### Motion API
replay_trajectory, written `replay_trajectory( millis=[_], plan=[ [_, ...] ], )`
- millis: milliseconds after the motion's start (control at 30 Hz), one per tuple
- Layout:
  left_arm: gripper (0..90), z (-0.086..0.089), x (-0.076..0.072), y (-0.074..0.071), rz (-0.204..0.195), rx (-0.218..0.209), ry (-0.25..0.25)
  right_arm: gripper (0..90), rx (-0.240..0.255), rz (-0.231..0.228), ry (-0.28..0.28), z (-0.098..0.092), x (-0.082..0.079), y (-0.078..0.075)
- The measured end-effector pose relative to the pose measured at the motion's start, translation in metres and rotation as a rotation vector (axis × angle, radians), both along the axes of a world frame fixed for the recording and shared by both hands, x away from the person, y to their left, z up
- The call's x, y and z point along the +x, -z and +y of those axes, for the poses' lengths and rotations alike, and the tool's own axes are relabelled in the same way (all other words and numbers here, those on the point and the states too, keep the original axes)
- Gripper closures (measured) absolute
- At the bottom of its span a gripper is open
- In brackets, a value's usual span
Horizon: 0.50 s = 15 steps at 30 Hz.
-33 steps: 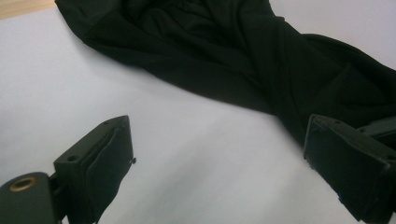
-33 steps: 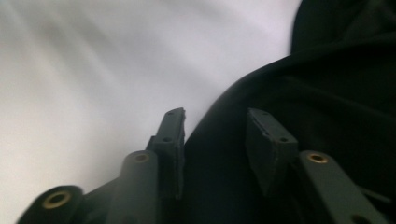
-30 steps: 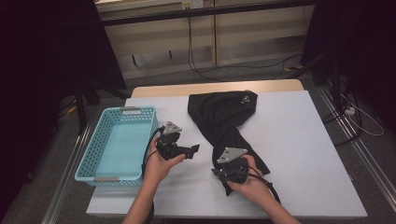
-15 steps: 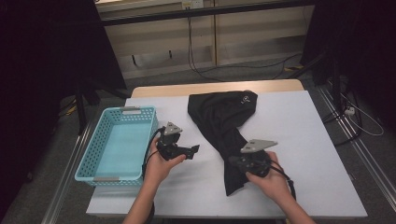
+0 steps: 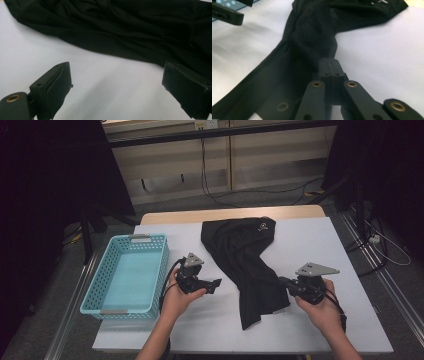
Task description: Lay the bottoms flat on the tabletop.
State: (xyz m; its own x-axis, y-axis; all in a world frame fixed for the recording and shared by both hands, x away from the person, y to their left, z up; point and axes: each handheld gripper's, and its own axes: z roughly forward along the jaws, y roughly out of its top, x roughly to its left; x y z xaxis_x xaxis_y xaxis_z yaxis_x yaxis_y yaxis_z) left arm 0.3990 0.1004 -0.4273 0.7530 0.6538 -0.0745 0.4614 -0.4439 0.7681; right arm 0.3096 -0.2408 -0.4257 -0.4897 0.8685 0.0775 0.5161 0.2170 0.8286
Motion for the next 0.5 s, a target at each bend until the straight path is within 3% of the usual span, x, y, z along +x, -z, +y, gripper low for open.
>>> replay_trajectory(
  millis=[200, 500],
  plan=[
    [8.9, -0.008, 0.001, 0.009, 0.008, 0.017, 0.015, 90.0, -0.028, 0.028, 0.008, -0.001, 0.001, 0.008],
    [8.9, -0.024, -0.007, 0.013, 0.024, 0.02, 0.056, 90.0, -0.06, 0.017, 0.023, -0.004, -0.004, 0.005]
  ],
)
